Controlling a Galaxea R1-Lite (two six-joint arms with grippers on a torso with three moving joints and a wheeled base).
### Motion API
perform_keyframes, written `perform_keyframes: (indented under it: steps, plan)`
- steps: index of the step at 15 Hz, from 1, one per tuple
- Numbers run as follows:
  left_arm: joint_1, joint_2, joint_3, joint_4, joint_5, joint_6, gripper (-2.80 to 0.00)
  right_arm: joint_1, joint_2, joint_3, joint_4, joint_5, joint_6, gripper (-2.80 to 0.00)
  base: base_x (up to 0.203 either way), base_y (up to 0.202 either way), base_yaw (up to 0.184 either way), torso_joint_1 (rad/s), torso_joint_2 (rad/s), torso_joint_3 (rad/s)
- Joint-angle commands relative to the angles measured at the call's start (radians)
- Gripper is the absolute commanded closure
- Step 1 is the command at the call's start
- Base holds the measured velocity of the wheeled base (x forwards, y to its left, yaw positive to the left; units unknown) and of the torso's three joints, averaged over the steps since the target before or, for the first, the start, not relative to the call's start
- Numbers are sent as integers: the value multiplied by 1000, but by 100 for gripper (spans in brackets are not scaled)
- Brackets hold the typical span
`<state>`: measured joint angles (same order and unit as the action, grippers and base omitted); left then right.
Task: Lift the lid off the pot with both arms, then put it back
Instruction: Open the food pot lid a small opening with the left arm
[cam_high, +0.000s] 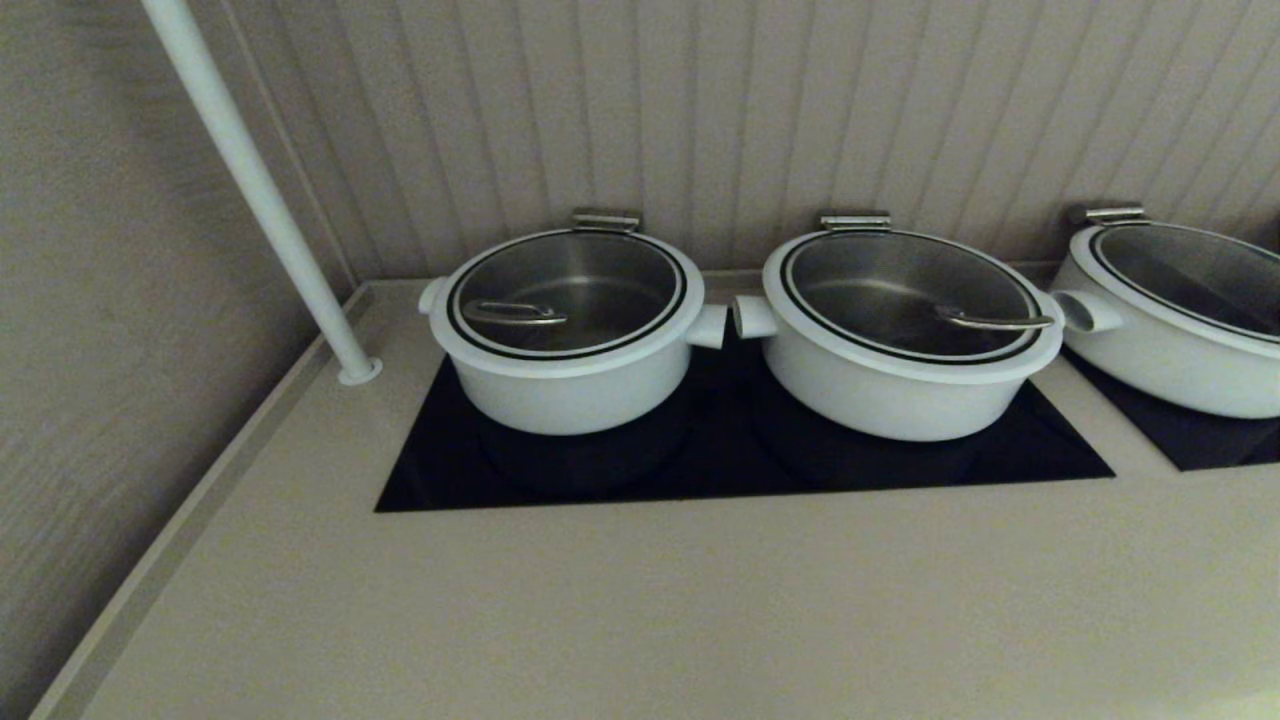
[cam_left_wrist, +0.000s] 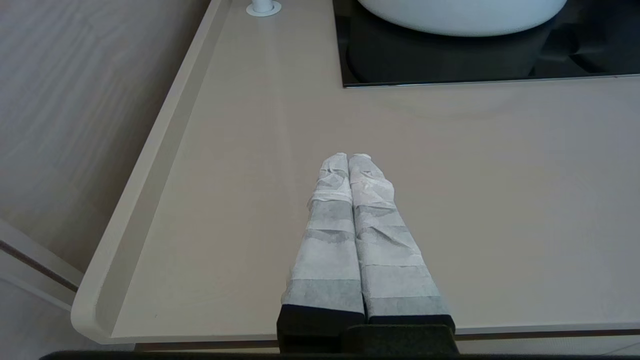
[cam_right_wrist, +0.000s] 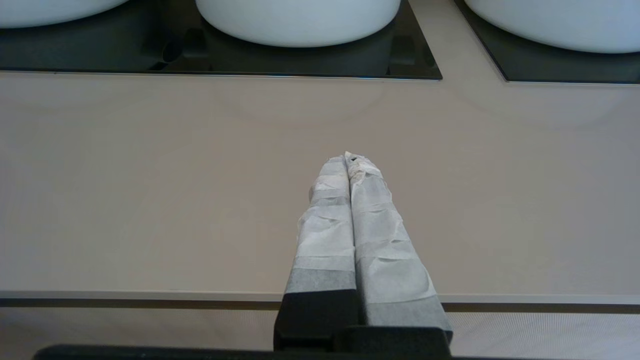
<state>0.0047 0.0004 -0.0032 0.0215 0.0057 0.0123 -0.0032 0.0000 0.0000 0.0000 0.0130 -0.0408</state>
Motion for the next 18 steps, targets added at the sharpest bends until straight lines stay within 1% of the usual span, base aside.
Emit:
perform_keyframes:
  steps: [1,7,11,16,18]
  plan:
    - [0,0,0,0,0,0,0,-1,0,0,0,1,-1,0,0,0,0,0,0,0]
    - [0,0,0,0,0,1,0,0,0,0,0,1,-1,0,0,0,0,0,0,0]
    - [1,0,0,1,-8,20,0,0,2,0,0,1,-1,0,0,0,0,0,0,0]
    - [1,0,-1,-1,-12,60,0,-1,1,0,0,1,-1,0,0,0,0,0,0,0]
    - [0,0,-5,-2,-26,63,0,0,1,0,0,1,-1,0,0,0,0,0,0,0]
